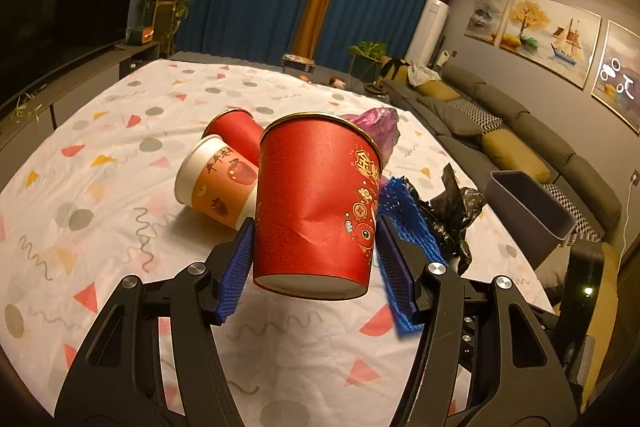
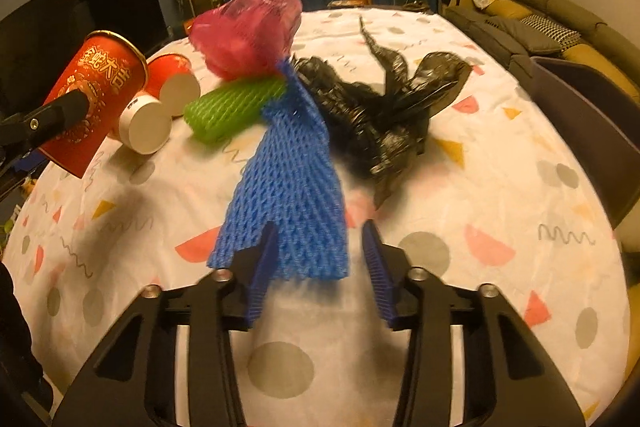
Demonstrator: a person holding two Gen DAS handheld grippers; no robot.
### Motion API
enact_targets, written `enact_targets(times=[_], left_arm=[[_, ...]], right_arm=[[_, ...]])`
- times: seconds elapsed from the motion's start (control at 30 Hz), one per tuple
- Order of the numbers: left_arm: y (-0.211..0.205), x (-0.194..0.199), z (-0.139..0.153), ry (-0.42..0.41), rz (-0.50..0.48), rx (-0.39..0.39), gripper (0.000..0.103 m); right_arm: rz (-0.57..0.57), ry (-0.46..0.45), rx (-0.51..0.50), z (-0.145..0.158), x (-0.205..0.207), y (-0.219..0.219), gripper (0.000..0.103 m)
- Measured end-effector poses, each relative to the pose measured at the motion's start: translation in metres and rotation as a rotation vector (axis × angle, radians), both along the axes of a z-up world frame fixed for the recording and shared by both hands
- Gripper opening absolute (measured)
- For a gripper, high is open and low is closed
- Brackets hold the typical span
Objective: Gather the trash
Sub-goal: 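Grasp the red paper cup with the left tool while the right tool grasps the blue foam net, then carry the red cup and blue net over the grey bin and release both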
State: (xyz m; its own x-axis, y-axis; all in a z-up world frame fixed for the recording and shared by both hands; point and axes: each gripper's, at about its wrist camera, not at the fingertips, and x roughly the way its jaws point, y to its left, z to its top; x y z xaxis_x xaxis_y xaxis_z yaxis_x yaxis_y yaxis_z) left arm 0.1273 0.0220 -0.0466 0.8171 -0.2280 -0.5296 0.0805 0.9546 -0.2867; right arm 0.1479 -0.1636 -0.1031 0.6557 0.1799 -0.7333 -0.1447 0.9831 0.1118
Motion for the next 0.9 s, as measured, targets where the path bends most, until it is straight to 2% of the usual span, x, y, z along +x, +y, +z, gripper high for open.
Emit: enact_targets(times=[0.1, 0.17, 0.27, 0.6, 0.9], left_arm=[[0.002, -0.001, -0.001, -0.001, 0.002, -0.004, 0.059], [0.004, -0.002, -0.001, -0.001, 0.005, -0.007, 0.059], [0.006, -0.002, -0.002, 0.003, 0.007, -0.013, 0.059], [0.011, -0.005, 0.004, -0.017, 0.013, -0.012, 0.059], [0.003, -0.007, 0.009, -0.034, -0.005, -0.008, 0.059]], right_arm=[[0.020, 0.022, 0.019, -0.003, 0.002, 0.002, 0.027], [0.037, 0.023, 0.021, -0.003, 0.002, 0.005, 0.016], [0.049, 0.011, 0.011, -0.002, -0.001, 0.008, 0.008], [0.054, -0.101, -0.011, 0.026, -0.021, 0.009, 0.007], [0.017, -0.202, -0.008, 0.053, -0.038, -0.009, 0.007]])
